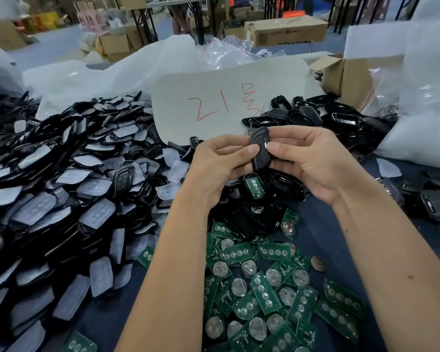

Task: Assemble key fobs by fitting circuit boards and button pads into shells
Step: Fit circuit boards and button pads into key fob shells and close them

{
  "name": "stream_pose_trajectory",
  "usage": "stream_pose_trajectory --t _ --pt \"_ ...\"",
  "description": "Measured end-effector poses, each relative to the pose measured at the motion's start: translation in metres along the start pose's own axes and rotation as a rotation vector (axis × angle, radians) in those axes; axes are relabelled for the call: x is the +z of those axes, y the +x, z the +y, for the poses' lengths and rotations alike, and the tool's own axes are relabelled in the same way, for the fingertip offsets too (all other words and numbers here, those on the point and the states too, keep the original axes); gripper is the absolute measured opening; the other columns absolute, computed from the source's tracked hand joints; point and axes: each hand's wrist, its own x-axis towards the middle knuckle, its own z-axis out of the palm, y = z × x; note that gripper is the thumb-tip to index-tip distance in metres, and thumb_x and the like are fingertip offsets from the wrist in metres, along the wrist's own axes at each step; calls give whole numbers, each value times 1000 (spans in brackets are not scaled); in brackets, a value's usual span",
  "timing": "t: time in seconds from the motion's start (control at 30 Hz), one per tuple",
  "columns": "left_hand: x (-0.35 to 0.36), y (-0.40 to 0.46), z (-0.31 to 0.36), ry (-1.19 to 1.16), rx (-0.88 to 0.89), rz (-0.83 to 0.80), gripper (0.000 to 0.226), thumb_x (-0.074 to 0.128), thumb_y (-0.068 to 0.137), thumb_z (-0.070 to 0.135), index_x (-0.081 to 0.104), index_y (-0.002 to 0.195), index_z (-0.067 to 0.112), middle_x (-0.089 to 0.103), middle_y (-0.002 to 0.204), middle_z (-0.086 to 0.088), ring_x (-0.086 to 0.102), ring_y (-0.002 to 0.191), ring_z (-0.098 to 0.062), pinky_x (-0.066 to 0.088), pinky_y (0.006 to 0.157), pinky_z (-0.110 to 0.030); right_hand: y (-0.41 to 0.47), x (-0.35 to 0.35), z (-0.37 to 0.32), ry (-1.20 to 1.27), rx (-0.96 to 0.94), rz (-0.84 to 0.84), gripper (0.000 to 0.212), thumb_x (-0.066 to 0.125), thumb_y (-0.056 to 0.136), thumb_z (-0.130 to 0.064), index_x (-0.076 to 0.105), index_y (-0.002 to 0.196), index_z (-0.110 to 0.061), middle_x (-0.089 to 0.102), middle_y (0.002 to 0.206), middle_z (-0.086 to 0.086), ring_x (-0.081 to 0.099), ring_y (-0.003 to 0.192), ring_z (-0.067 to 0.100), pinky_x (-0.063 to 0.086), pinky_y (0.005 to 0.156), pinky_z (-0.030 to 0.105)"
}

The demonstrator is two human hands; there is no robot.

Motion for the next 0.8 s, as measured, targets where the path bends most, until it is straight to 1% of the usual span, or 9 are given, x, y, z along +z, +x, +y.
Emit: stream_pose_trajectory --t 0.1,0.23,0.3,0.43,0.47,0.6,0.7,0.73,0.8 --pt "0 0 0 -13 21 -21 26 85 68 15 79 93 9 78 91 -16 76 85 -24 62 78 -31 0 -1 -2 12 12 -14 26 68 89 4 73 114 -3 80 105 13 78 90 20 61 73 24" --pt "0 0 -1 -7 19 -25 29 86 65 19 80 92 10 78 88 -14 76 83 -23 61 74 -28 0 -4 -4 -1 14 -31 39 75 76 -1 73 115 -2 79 106 16 79 88 21 61 71 24" --pt "0 0 -1 -2 6 -27 25 85 67 18 80 90 11 78 89 -13 76 83 -22 61 74 -28 0 -5 -2 -13 -2 -30 38 76 75 -1 74 112 -2 79 105 17 79 87 23 62 72 26" --pt "3 -1 0 35 -47 -25 4 81 79 16 81 83 15 76 88 -15 74 78 -20 60 70 -26 1 -7 0 11 -30 -23 37 76 73 -1 74 110 -2 79 103 18 78 87 27 64 75 32" --pt "4 -2 0 39 -63 -35 2 80 81 16 81 82 15 76 88 -16 74 77 -20 60 68 -26 1 -7 1 20 -36 -20 36 76 72 -1 74 108 -3 79 103 18 78 86 28 64 77 33" --pt "4 -2 3 51 -94 -94 10 73 93 15 75 86 9 77 88 -17 74 72 -23 62 64 -28 2 -6 3 95 -38 -12 32 73 73 2 73 104 -2 79 98 18 77 82 27 65 79 35" --pt "4 -3 4 78 -129 -156 14 67 97 19 70 88 8 77 85 -15 77 70 -24 62 61 -29 1 -7 3 125 -17 -17 27 72 72 2 76 98 -5 79 95 18 77 81 28 64 81 38" --pt "3 -4 5 81 -141 -171 15 66 97 21 69 89 8 77 84 -14 77 71 -24 62 61 -29 1 -7 2 126 -14 -15 27 72 72 2 76 98 -5 79 95 17 77 81 27 65 80 37" --pt "2 -3 6 81 -136 -184 16 66 97 22 67 89 8 76 80 -11 76 69 -22 63 63 -30 1 -5 2 143 -9 -9 31 71 73 2 72 103 -2 79 94 16 77 80 25 65 73 33"
